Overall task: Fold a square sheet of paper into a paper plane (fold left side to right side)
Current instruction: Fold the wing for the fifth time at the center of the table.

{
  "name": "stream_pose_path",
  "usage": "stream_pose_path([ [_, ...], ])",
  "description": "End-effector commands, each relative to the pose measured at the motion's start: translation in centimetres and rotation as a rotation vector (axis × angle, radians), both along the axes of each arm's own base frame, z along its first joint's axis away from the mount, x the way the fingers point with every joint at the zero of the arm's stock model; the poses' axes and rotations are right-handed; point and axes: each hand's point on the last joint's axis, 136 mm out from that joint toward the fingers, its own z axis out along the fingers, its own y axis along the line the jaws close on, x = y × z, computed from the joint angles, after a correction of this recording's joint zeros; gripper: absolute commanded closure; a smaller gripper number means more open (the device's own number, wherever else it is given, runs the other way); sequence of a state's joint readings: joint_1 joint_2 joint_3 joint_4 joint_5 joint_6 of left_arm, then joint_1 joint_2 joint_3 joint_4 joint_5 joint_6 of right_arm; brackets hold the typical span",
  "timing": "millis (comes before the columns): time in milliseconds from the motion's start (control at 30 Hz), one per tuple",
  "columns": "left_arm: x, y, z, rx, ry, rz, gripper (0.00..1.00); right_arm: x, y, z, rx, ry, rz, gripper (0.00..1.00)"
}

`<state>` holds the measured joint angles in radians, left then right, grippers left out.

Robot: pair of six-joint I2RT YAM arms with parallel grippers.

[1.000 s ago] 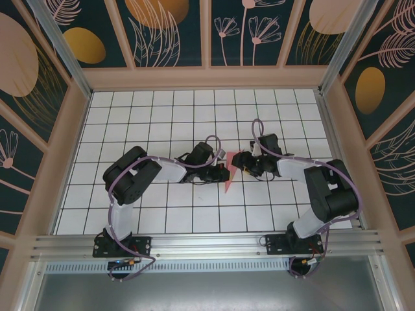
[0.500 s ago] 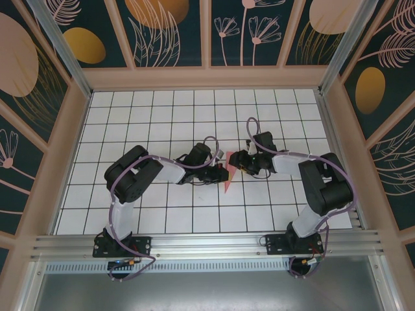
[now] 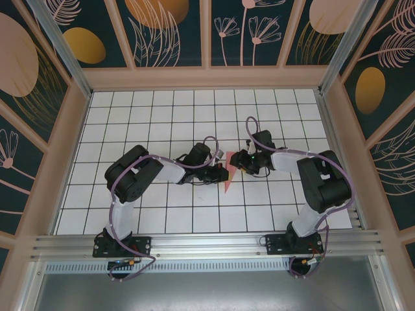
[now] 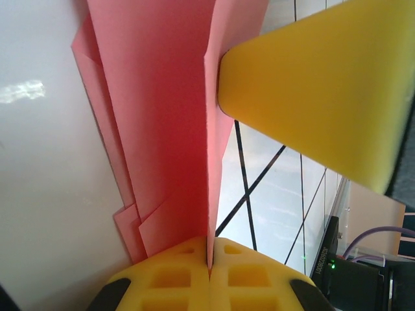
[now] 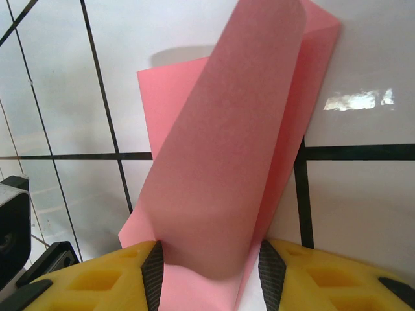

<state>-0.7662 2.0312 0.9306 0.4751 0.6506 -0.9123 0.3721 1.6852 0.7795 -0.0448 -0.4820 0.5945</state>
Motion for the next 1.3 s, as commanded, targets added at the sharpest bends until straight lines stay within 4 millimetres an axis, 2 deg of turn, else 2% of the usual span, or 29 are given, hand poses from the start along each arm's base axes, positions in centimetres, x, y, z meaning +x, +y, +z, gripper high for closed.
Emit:
stream_pose_path([
  [0, -0.1, 0.3, -1.0, 0.013, 0.022, 0.008, 0.97, -0.9, -0.6, -2.5, -0.066, 0.075, -0.011, 0.53],
  [500, 0.2, 0.2, 0.3, 0.009, -0.008, 0.003, 0.83, -1.1, -0.8, -3.5, -0.103, 0.104, -0.003, 0.53],
  [900, 0.6, 1.0, 1.3, 0.046, -0.051, 0.013, 0.71, -1.1, -0.5, -3.7, -0.107, 0.108, 0.007, 0.53],
  [1133, 2.3, 3.3, 3.1, 0.022, -0.071, 0.075, 0.65, -1.0, -0.4, -3.5, -0.105, 0.102, 0.009, 0.53],
  [1267, 3.8, 3.8, 3.5, -0.011, -0.066, 0.089, 0.66, -1.0, -0.3, -3.4, -0.102, 0.098, 0.011, 0.53],
])
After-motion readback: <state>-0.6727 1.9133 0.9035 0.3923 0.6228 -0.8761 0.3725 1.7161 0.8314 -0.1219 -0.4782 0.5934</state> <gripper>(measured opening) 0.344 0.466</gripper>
